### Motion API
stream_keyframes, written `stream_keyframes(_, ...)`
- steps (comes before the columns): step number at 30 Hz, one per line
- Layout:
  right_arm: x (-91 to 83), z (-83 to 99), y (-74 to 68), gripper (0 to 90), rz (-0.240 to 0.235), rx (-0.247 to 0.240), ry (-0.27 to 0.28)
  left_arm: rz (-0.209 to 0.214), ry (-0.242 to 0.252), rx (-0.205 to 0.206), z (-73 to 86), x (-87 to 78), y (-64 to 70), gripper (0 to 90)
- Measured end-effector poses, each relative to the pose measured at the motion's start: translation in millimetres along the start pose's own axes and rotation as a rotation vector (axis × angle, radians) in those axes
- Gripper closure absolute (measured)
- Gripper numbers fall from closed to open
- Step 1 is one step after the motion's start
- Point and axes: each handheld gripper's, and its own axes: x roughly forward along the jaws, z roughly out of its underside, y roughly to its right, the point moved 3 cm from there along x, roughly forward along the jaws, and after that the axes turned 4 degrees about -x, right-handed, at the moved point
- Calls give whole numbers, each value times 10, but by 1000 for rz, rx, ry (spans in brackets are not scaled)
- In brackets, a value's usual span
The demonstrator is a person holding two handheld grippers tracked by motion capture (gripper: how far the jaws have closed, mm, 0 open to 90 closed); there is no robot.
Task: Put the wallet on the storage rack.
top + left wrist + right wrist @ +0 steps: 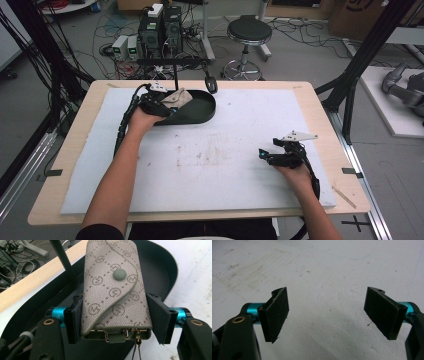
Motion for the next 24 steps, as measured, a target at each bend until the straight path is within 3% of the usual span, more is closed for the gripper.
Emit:
stream_keyframes(9,0,0,1,205,3,1,1,-8,-51,21,-31,167,-25,362)
stream_keyframes(14,-4,1,-1,205,1,-2,0,0,-52,1,-24,235,-37,359)
stream_keyframes(24,-14,-3,1,205,4,-6,5,4,-85,-4,30,330,-51,356)
